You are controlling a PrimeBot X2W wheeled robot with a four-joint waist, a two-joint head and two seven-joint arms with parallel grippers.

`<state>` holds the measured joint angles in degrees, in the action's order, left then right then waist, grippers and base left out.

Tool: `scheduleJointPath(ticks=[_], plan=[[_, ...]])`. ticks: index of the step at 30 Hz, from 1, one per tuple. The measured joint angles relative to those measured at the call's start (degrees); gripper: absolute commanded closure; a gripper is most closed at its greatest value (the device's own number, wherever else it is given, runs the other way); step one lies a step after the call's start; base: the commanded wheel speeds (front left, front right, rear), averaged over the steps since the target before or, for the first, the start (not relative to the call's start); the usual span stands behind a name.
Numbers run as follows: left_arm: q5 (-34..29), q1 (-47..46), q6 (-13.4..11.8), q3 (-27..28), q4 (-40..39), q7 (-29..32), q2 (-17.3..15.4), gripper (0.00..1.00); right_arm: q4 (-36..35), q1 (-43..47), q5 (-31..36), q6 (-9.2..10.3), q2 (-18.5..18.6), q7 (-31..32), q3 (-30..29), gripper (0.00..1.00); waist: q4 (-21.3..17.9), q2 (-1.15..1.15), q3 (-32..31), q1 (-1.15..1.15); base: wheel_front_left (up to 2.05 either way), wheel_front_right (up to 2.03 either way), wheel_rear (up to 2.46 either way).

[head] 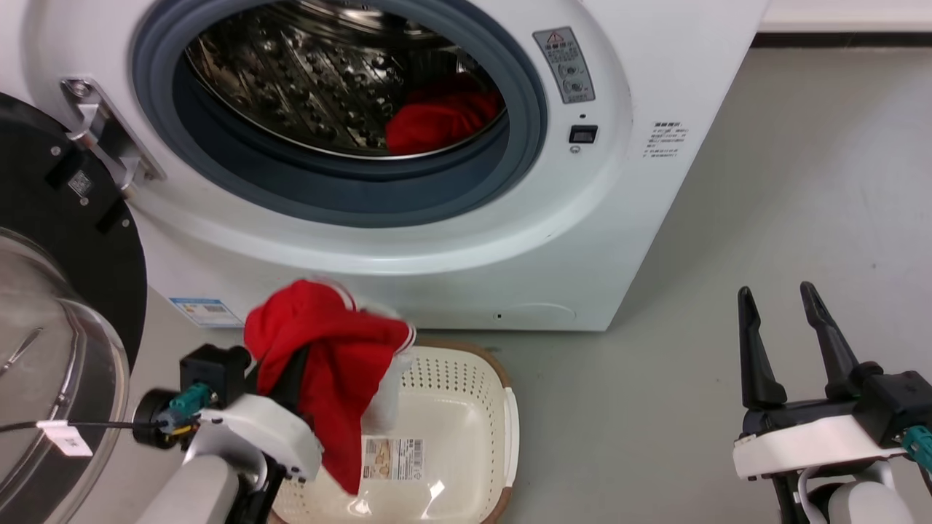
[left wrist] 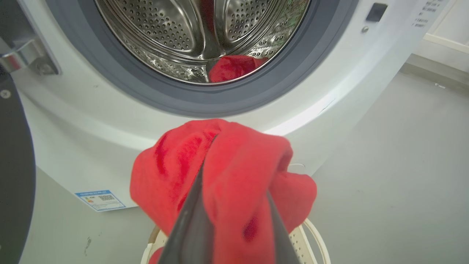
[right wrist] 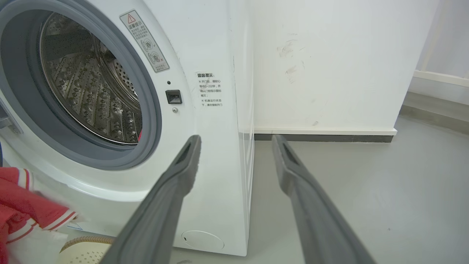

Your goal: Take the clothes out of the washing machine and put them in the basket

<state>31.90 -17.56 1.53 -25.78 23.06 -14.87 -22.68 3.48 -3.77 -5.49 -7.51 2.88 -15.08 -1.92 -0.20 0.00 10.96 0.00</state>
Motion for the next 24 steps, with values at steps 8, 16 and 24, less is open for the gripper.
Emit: scheduleJointPath(ticks=[8,16,24], plan=[[-0.45,-2.83,2.81,-1.75,14.26,-0.02,3.10,1.00,-1.63,-2.24,1.03,0.00,0.00,0.00,-0.41,0.00,-0.79,0.00,5.59,0.00,0.00,0.00,0.00],[-0.37,-11.52,5.03,-1.49,27.29,-0.20,5.30,1.00,-3.53,-4.51,1.64,0.00,0.01,0.00,-1.99,0.00,-1.77,0.00,13.94,0.01,0.00,0.00,0.00],[-1.34,-20.20,5.52,-0.76,36.55,-0.20,5.78,1.00,-6.11,-6.82,1.85,0.00,0.01,0.00,-2.69,0.00,-2.85,0.00,23.44,0.02,0.00,0.00,0.00]])
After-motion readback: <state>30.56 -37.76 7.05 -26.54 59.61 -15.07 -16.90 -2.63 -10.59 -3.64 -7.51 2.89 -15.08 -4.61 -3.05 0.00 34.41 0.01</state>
